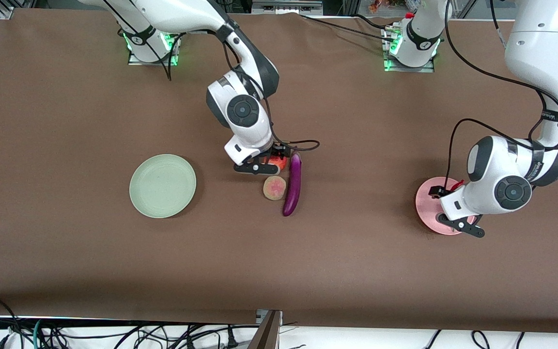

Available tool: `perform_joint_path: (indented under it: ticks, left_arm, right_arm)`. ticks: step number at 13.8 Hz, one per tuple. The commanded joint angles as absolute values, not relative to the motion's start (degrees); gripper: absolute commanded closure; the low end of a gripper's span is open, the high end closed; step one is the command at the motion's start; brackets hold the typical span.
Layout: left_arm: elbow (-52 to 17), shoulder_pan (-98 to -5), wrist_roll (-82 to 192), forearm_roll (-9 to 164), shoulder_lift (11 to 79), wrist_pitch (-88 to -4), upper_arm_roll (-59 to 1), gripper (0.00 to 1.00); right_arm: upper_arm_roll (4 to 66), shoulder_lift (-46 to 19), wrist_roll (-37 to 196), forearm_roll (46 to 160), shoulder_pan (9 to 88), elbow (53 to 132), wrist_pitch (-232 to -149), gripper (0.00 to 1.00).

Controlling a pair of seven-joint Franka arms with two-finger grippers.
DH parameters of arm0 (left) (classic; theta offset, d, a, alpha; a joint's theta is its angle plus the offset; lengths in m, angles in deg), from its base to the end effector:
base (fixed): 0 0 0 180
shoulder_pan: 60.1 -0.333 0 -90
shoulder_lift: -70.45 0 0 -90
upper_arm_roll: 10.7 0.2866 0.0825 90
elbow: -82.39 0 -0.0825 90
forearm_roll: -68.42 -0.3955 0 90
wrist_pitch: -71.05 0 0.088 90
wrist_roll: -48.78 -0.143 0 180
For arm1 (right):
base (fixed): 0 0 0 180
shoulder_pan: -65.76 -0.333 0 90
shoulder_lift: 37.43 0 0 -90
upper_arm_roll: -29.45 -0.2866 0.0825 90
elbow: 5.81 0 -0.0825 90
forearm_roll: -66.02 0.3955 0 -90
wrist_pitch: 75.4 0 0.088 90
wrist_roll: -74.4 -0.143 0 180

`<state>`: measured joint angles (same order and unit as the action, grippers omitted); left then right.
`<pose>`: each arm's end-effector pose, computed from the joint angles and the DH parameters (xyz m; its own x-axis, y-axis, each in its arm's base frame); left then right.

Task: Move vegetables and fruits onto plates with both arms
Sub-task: 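Release the chili on the pink plate while the right gripper grasps the pomegranate, then carry the pomegranate to the green plate while the left gripper grasps the eggplant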

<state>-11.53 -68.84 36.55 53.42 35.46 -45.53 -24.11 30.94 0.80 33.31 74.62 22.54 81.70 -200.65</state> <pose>0.6504 -0.0228 0.1868 0.8995 -0.3850 -0.2067 -0.3991 -0.9164 -0.0301 0.5136 0.4736 0.1999 0.9946 -0.0674 -0.0786 -0.0731 -0.9948 -0.0714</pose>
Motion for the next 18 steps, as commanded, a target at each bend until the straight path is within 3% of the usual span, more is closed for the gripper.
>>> perform_joint_path:
  ticks: [1,4,9,10,12,13,14,18]
  left_arm:
    - [-11.48,-68.45,38.67,52.86,36.96,-43.65,-27.39,0.00]
    - [-11.57,-67.93,40.69,52.78,36.96,-42.69,-28.98,0.00]
    - [-11.65,-65.47,43.15,52.78,36.70,-41.80,-28.89,0.00]
    - [-11.65,-65.29,43.33,52.78,36.61,-41.71,-28.98,0.00]
    - [-11.57,-64.24,45.34,52.86,36.70,-41.80,-28.98,0.00]
    - [-11.65,-63.01,47.53,52.86,36.79,-41.71,-28.98,0.00]
    - [-11.65,-61.17,49.72,52.86,36.96,-41.63,-29.33,0.00]
    - [-11.48,-56.41,62.19,54.96,37.14,-41.80,-33.71,0.00]
  right_arm:
    - [31.56,2.56,32.39,72.44,21.29,79.53,-199.85,0.00]
    - [31.47,5.72,29.15,72.53,20.41,79.18,-204.94,0.00]
    - [31.47,7.66,28.78,72.88,20.14,79.18,-205.83,0.00]
    - [31.47,7.49,29.83,72.88,20.32,79.18,-205.83,0.15]
    - [31.56,6.87,28.88,73.14,20.67,79.18,-205.48,0.68]
    - [31.56,6.70,29.05,73.75,20.67,79.18,-205.39,0.85]
    - [31.91,5.74,29.57,74.98,21.11,79.18,-204.96,0.92]
    - [32.00,-2.08,42.09,75.16,30.31,79.00,-190.04,0.93]
